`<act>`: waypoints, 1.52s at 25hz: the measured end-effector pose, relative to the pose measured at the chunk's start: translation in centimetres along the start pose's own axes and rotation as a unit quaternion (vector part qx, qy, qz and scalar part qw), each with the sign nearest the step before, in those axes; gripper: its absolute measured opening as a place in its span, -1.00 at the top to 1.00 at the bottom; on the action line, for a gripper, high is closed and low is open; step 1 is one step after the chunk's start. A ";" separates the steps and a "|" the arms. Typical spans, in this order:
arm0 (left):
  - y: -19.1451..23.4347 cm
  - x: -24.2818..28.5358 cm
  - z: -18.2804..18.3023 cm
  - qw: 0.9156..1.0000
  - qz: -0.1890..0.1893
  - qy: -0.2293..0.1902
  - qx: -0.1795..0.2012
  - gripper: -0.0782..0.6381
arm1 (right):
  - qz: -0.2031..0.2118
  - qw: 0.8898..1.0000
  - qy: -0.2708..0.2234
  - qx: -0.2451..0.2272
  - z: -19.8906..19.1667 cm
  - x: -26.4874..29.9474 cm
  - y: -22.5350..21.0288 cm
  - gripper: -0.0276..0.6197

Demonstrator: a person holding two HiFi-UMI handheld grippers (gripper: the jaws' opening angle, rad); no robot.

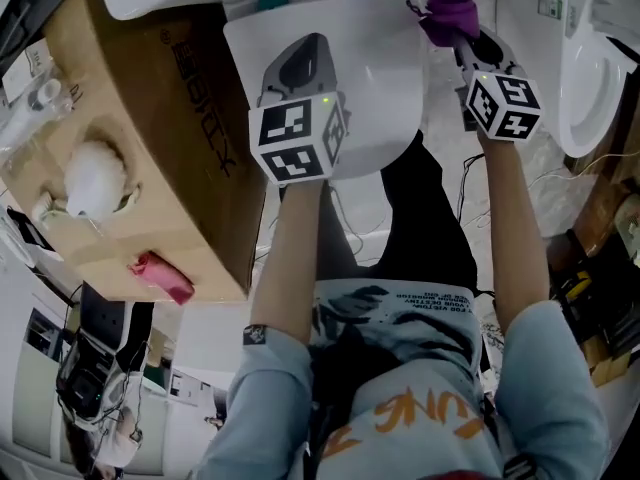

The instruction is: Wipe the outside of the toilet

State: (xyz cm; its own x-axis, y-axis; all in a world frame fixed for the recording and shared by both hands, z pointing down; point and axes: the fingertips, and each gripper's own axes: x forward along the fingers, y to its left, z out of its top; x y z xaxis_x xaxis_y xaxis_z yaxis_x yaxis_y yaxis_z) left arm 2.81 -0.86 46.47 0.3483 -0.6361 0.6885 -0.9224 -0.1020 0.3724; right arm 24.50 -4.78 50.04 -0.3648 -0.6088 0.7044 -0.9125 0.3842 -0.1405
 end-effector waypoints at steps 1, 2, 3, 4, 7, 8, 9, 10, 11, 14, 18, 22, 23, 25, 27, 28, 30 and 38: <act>-0.1 -1.0 0.6 1.000 -0.017 -0.010 -0.009 0.72 | 0.004 1.000 -0.008 0.006 0.7 -0.6 0.9 0.69; -0.3 -2.1 1.3 0.999 -0.036 -0.020 -0.020 0.71 | 0.007 1.000 -0.017 0.011 1.5 -1.2 1.9 0.69; -0.6 -3.2 2.0 0.998 -0.054 -0.030 -0.030 0.72 | 0.010 1.000 -0.025 0.016 2.3 -1.9 2.9 0.69; -0.9 -4.4 2.7 0.996 -0.069 -0.037 -0.030 0.72 | 0.014 0.999 -0.032 0.020 3.0 -2.5 4.1 0.69; -1.3 -8.0 4.7 0.994 -0.094 -0.046 0.015 0.71 | 0.028 0.998 -0.052 0.030 5.3 -4.5 7.8 0.69; -1.4 -9.1 5.5 0.993 -0.100 -0.050 0.029 0.71 | 0.031 0.997 -0.059 0.033 6.0 -5.2 9.0 0.69; -1.5 -10.3 6.4 0.992 -0.107 -0.055 0.038 0.72 | 0.035 0.997 -0.065 0.037 6.6 -6.0 10.2 0.69; -1.5 -11.4 7.4 0.991 -0.112 -0.063 0.042 0.72 | 0.039 0.996 -0.069 0.040 7.1 -6.8 11.3 0.69; -1.5 -12.6 8.4 0.990 -0.116 -0.073 0.040 0.72 | 0.042 0.995 -0.073 0.043 7.8 -7.6 12.3 0.69; -1.1 -15.7 11.8 0.988 -0.110 -0.104 0.033 0.72 | 0.052 0.993 -0.094 0.052 10.4 -9.8 15.3 0.69; -0.2 -19.1 15.4 0.987 -0.076 -0.138 0.024 0.72 | 0.057 0.989 -0.125 0.059 14.4 -12.4 18.2 0.69; 1.1 -22.9 18.5 0.983 -0.035 -0.179 -0.005 0.72 | 0.056 0.984 -0.160 0.059 18.6 -15.1 20.2 0.69; 1.3 -24.3 19.5 0.981 -0.025 -0.194 -0.010 0.72 | 0.055 0.982 -0.172 0.063 19.8 -15.9 20.7 0.69; 1.4 -27.5 22.4 0.972 -0.007 -0.234 -0.004 0.72 | 0.052 0.975 -0.203 0.076 22.6 -17.5 21.5 0.69; 0.4 -29.8 25.4 0.965 -0.001 -0.262 0.029 0.71 | 0.056 0.967 -0.236 0.074 25.8 -19.1 22.2 0.69; -0.2 -30.7 26.7 0.962 0.000 -0.270 0.049 0.71 | 0.060 0.965 -0.248 0.065 27.3 -19.9 22.7 0.69; -1.5 -32.3 29.2 0.955 -0.001 -0.287 0.076 0.71 | 0.068 0.959 -0.273 0.044 30.4 -21.5 23.7 0.69; -7.9 -39.3 38.5 0.913 0.007 -0.386 0.136 0.71 | 0.094 0.922 -0.376 -0.021 41.4 -29.4 25.1 0.69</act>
State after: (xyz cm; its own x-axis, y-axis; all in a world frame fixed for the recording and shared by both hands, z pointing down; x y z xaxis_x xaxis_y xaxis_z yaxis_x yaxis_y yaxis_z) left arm -10.00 -4.47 -7.54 0.2110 -0.9774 0.0106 -0.9698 -0.2080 0.1271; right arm 4.68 -6.02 -2.98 -0.5561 -0.8310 -0.0134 -0.8173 0.5498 -0.1725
